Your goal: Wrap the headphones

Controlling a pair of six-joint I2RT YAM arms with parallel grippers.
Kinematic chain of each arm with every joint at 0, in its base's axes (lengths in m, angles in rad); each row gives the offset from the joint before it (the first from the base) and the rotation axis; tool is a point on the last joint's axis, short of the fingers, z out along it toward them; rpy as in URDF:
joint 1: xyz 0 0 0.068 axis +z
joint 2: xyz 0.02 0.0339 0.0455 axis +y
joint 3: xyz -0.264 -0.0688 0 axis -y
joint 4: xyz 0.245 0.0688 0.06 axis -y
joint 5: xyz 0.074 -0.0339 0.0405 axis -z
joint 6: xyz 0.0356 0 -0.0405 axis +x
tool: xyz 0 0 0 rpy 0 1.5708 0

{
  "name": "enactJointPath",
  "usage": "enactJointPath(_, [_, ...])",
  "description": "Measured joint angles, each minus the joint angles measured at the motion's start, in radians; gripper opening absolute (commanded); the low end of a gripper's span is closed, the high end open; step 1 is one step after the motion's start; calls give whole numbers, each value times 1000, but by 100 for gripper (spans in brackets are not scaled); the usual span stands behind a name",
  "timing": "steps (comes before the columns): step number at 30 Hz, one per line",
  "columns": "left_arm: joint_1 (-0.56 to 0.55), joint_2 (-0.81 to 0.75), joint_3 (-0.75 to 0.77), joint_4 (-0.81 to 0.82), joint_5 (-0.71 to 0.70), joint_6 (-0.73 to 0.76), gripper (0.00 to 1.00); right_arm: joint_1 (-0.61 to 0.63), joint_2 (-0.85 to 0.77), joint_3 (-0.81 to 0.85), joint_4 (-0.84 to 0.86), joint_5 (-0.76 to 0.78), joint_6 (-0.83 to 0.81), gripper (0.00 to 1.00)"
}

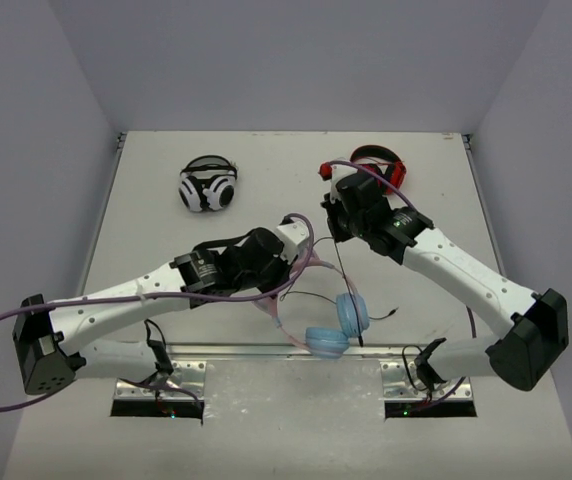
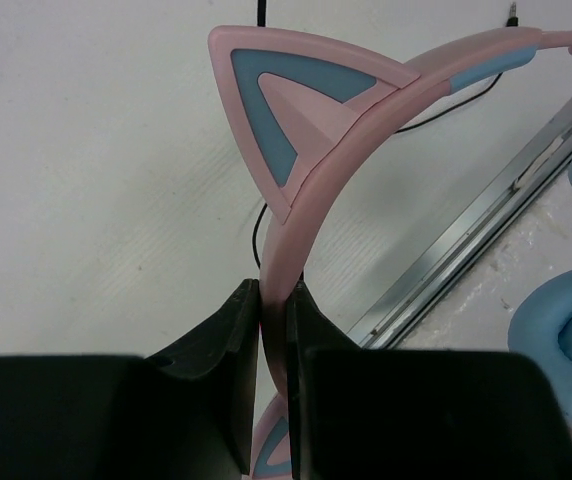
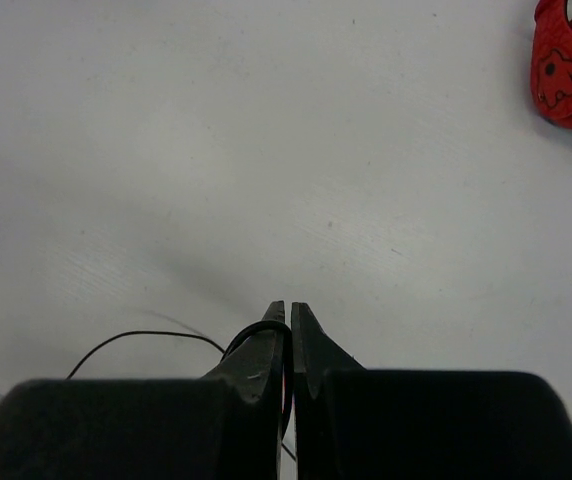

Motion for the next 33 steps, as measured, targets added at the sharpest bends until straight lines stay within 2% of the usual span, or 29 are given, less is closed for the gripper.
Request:
enactJointPath(7, [-6, -76, 3, 21, -38, 0, 0, 15, 29, 1, -41, 69, 41, 1])
enactJointPath(20, [-8, -93, 3, 43, -67, -5, 0, 35, 49, 26, -57, 56, 62, 1])
enactJointPath(23, [-8, -133, -5, 64, -80, -23, 0, 35, 39, -12, 5, -1, 60, 1])
enactJointPath(29, [-9, -263, -37, 82, -71, -37, 0, 35, -92, -255, 279, -242, 55, 1])
enactJointPath(33, [-9, -303, -37, 130, -61, -59, 0, 35, -156, -324, 453, -386, 69, 3])
